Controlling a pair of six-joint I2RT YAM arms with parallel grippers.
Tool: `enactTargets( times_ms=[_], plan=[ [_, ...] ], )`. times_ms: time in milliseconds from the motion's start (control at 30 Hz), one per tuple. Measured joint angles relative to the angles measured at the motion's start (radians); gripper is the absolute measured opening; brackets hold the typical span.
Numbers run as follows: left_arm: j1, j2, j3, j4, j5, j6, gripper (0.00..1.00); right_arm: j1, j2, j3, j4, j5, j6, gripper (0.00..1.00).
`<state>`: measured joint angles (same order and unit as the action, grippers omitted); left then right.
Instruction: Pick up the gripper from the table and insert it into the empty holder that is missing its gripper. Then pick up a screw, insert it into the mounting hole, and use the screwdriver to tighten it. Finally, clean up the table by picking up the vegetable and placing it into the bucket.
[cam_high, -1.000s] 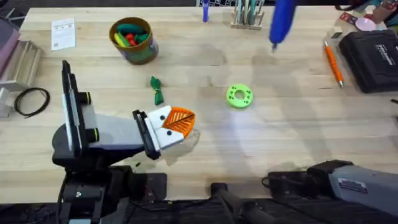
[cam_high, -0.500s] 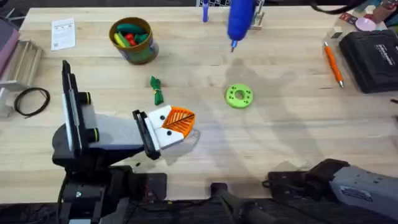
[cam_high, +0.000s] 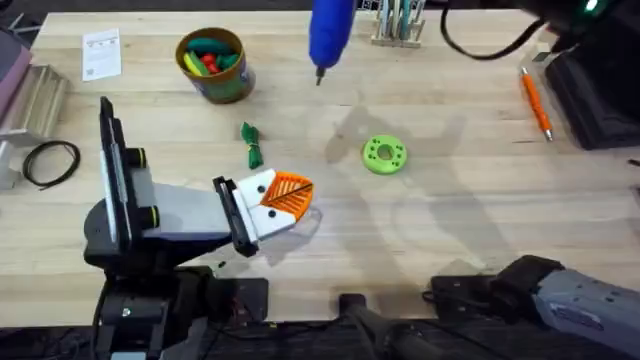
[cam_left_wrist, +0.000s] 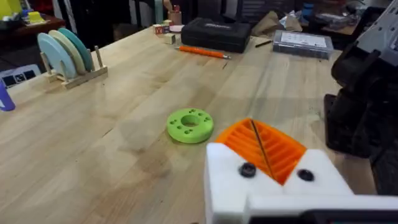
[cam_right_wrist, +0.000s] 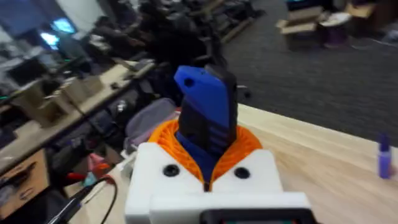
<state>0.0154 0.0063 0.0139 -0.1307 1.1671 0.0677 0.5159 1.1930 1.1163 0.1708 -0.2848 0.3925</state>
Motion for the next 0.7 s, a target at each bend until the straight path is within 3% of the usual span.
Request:
enactTargets(
  times_ms=[200,400,700],
  plan=[
    [0.0,0.0,0.0,0.0,0.0,0.0,0.016,0.0,-0.015,-0.176,0.368,-0.136,0.068,0.021],
    [0.0,0.0,0.0,0.0,0.0,0.0,0.016,0.0,-0.015,-0.377,0.732,-0.194,0.153,0.02],
    [0.0,0.0,0.0,0.0,0.0,0.0,0.016,0.051,-0.007,-0.436,0.907,-0.339,0.135,0.02]
  ],
)
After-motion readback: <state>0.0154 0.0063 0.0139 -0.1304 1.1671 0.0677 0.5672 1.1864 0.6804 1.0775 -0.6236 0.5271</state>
